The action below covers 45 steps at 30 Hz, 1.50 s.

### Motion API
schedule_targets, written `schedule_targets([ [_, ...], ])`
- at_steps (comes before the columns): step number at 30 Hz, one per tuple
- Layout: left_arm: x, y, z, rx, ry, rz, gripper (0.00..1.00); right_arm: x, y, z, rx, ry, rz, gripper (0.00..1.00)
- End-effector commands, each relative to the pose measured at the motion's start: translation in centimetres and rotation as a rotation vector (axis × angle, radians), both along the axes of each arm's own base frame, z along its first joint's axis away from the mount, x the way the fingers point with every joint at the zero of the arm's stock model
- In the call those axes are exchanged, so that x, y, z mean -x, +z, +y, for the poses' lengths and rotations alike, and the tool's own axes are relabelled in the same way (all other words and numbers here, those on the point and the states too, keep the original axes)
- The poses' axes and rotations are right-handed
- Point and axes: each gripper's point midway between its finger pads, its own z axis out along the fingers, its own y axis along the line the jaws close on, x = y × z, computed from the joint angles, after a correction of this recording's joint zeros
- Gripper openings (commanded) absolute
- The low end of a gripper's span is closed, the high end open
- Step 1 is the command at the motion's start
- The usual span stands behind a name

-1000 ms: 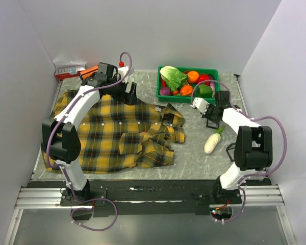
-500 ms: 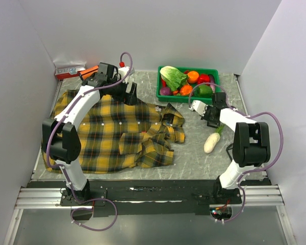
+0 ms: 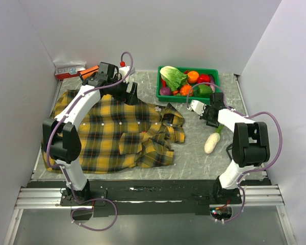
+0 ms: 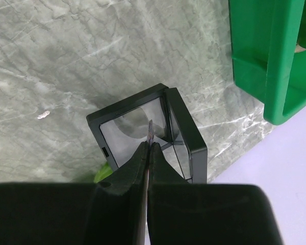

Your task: Remove the brooch from the garment

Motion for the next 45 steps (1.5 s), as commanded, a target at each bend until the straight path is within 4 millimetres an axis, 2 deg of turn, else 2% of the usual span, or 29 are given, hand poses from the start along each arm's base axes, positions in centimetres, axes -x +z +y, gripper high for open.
schedule_targets([
  [1,-0.4,1.2,-0.9,0.025,-0.024,-0.027,0.99,-1.0,1.4,0.2,0.019,0.013,-0.060,0.00],
  [8,-0.3,1.2,-1.2,0.022,-0.034,-0.028,0.99,-1.3,0.4,-0.4,0.071,0.029,-0.066,0.00],
  [18,-0.2,1.1,-1.2,0.010,-0.036,-0.031,0.99,-1.3,-1.3,0.0,0.084,0.017,-0.030,0.00],
  [20,-0.2,1.1,-1.2,0.010,-0.037,-0.034,0.99,-1.1,-1.4,0.3,0.079,0.020,-0.022,0.02],
  [27,-0.3,1.2,-1.4,0.018,-0.041,-0.032,0.99,0.1,-1.5,0.8,0.038,-0.022,0.008,0.28],
  [38,-0.3,1.4,-1.8,0.033,-0.050,-0.035,0.99,0.6,2.4,1.8,-0.029,-0.071,-0.002,0.37],
  [40,-0.3,1.5,-1.9,0.035,-0.052,-0.038,0.99,0.2,4.2,2.8,-0.070,-0.075,-0.026,0.39],
  [41,-0.3,1.7,-1.9,0.038,-0.052,-0.039,0.99,0.9,4.5,3.1,-0.080,-0.082,0.007,0.40],
  [44,-0.3,1.9,-2.0,0.038,-0.058,-0.046,0.99,1.7,7.4,6.7,-0.231,-0.044,0.017,0.44],
  [45,-0.3,2.0,-1.9,0.036,-0.053,-0.050,0.99,3.8,7.6,8.7,-0.311,-0.002,0.096,0.44],
])
